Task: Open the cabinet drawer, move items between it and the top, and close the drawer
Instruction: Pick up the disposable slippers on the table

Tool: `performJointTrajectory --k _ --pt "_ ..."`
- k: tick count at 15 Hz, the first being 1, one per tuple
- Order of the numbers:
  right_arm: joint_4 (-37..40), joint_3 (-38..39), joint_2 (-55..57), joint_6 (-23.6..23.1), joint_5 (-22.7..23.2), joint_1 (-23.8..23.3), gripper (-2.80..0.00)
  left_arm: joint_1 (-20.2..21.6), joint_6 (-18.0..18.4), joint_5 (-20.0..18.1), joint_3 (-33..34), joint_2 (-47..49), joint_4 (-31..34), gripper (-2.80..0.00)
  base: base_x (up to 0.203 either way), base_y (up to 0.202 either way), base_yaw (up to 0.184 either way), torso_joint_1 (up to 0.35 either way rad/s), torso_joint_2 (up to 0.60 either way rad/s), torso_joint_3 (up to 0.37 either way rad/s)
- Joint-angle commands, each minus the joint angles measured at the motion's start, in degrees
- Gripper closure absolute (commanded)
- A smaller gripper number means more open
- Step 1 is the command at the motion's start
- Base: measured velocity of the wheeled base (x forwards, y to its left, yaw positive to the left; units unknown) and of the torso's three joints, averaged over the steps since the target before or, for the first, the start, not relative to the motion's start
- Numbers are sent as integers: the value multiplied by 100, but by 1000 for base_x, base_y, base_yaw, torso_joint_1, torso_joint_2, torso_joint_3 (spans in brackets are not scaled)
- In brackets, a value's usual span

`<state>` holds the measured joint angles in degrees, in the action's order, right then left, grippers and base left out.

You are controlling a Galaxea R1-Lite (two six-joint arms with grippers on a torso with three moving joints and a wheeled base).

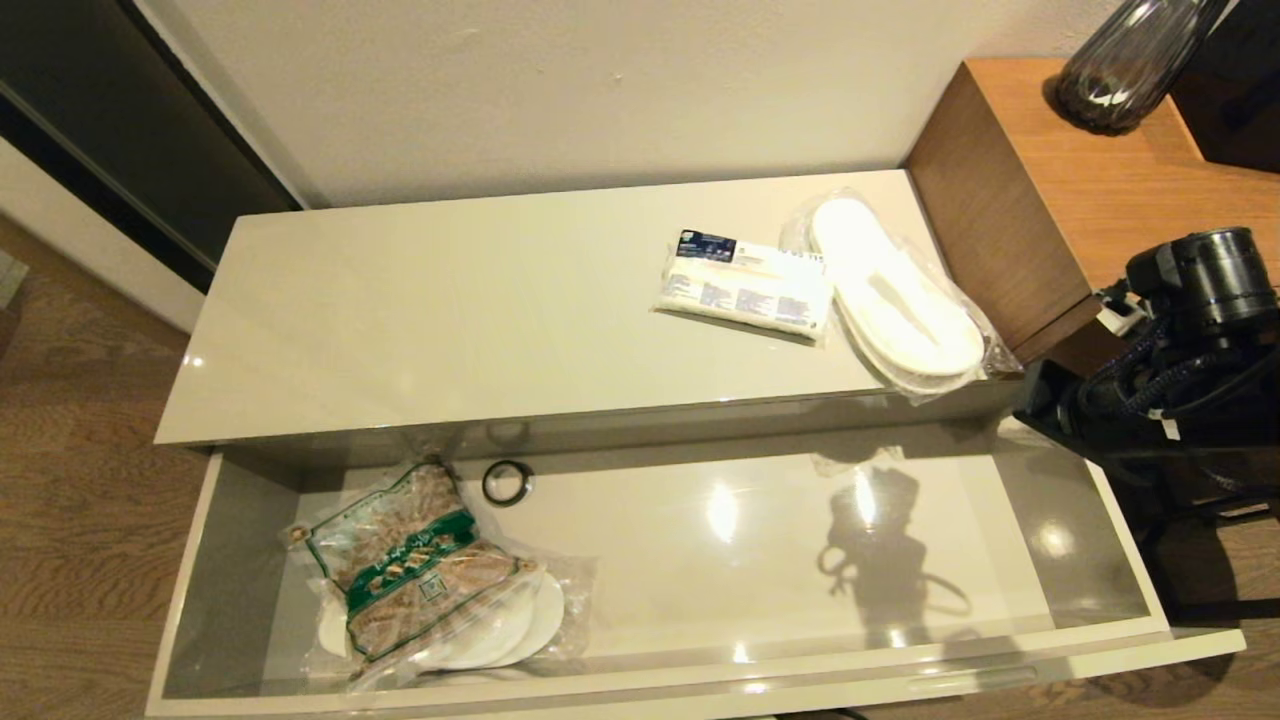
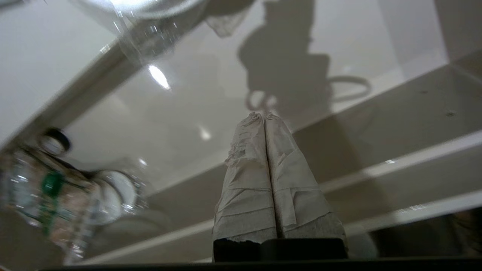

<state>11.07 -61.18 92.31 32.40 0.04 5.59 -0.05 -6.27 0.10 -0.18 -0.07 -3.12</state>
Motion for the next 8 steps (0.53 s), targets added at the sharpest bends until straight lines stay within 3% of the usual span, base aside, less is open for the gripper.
performJointTrajectory --k 1,8 --pt "308 -355 156 -89 -312 92 -280 -4 -6 8 1 7 -4 0 0 0 0 0 0 0" --pt "-842 -590 1005 -210 -1018 287 -280 -4 -6 -1 1 7 -4 0 0 0 0 0 0 0"
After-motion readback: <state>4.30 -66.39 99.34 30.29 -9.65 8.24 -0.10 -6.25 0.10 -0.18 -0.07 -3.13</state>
